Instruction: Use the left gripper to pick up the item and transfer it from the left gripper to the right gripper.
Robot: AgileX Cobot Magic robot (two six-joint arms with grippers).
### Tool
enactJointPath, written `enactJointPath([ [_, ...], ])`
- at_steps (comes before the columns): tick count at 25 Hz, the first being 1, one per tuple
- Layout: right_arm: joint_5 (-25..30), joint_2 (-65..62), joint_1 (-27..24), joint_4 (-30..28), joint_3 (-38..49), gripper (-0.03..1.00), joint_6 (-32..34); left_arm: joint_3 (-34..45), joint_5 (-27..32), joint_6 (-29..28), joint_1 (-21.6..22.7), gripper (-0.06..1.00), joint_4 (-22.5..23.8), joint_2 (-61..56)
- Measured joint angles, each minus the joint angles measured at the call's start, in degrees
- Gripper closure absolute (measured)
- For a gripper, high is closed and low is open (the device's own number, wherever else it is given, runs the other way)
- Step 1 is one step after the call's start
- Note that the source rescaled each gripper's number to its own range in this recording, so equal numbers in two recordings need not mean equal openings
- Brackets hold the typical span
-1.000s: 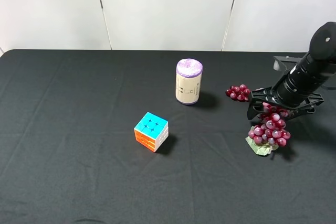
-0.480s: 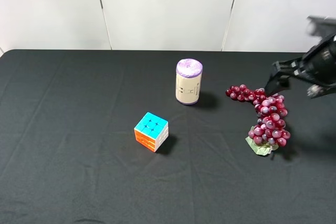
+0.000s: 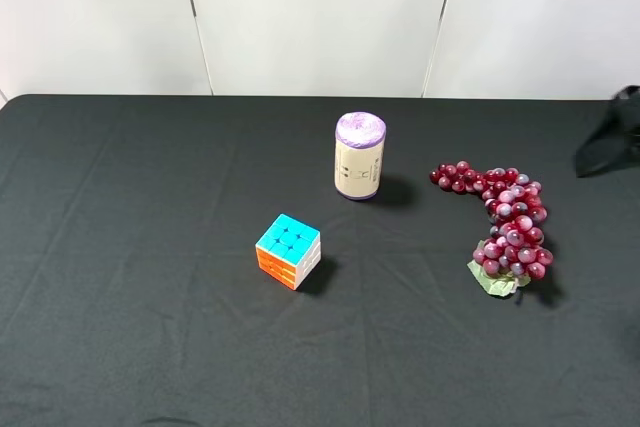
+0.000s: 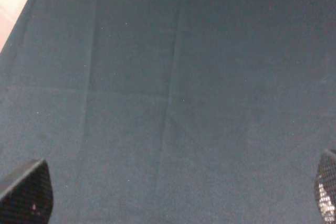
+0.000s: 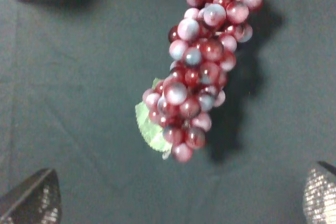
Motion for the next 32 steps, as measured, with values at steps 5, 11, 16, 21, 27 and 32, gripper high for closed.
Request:
enactJointPath([
  [5, 5.3, -6.7, 0.0, 0.0, 0.0, -0.03, 0.0, 0.0, 0.0, 0.0, 0.0, -0.05, 0.0, 0.0],
  [11, 8.4, -15.2, 0.0, 0.0, 0.3, -0.03, 0.1, 0.0, 0.0, 0.0, 0.0, -0.05, 0.0, 0.0],
  [16, 8.7, -23.1, 0.0, 0.0, 3.7, -0.03, 0.3, 0.0, 0.0, 0.0, 0.0, -0.05, 0.0, 0.0],
  [21, 8.7, -30.5, 0.0, 0.0, 8.8, -0.03, 0.2, 0.0, 0.0, 0.0, 0.0, -0.05, 0.0, 0.0],
  [27, 5.0, -39.8, 0.0, 0.0, 14.4, -0.03, 0.2, 0.0, 0.0, 0.0, 0.0, -0.05, 0.0, 0.0],
  [32, -0.2, -47.6, 0.0, -0.2, 16.7, -0.03, 0.2, 0.0, 0.0, 0.0, 0.0, -0.05, 0.0, 0.0],
])
